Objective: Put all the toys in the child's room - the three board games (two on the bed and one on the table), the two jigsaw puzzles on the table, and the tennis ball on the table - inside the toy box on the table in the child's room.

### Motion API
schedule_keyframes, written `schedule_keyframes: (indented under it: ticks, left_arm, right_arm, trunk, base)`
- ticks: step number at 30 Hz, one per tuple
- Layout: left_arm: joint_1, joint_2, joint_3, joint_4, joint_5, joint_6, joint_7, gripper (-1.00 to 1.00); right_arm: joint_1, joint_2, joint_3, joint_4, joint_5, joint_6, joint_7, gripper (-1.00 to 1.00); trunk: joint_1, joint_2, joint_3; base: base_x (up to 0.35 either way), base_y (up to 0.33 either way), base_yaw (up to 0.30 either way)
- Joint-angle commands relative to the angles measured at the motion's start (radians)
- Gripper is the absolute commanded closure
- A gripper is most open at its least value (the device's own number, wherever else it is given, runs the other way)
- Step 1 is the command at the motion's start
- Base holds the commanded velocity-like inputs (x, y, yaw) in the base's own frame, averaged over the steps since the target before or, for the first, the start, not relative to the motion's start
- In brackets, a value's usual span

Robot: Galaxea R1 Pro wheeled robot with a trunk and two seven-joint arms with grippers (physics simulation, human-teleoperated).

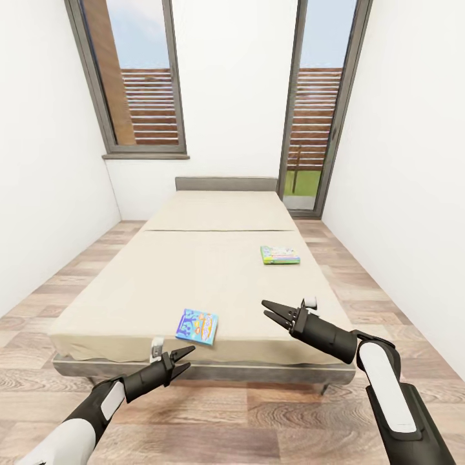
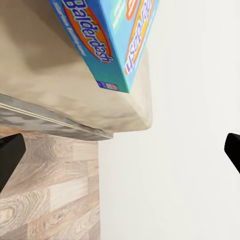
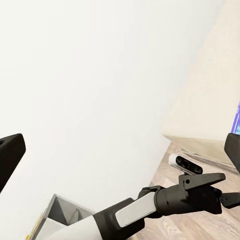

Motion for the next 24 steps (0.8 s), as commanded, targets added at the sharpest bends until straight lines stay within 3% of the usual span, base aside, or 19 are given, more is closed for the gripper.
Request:
schedule_keyframes:
  ticks: [1,24]
  left_arm:
    - [-0.001,0.000,0.002,0.000,0.002,0.008,-0.002,-1.00]
    - [-0.001,0.000,0.002,0.000,0.002,0.006,-0.003,-1.00]
  right_arm:
    - [-0.001,0.000,-0.001,0.000,0.007,0.004,0.008,-1.00]
    - [-0.001,0.000,0.000,0.000,0.007,0.002,0.008,-1.00]
  trunk:
    - [0.000,0.000,-0.001]
    - [0.000,0.000,-0.001]
  base:
    - [0.006,0.000,0.000]
    - [0.067,0.012,0.000]
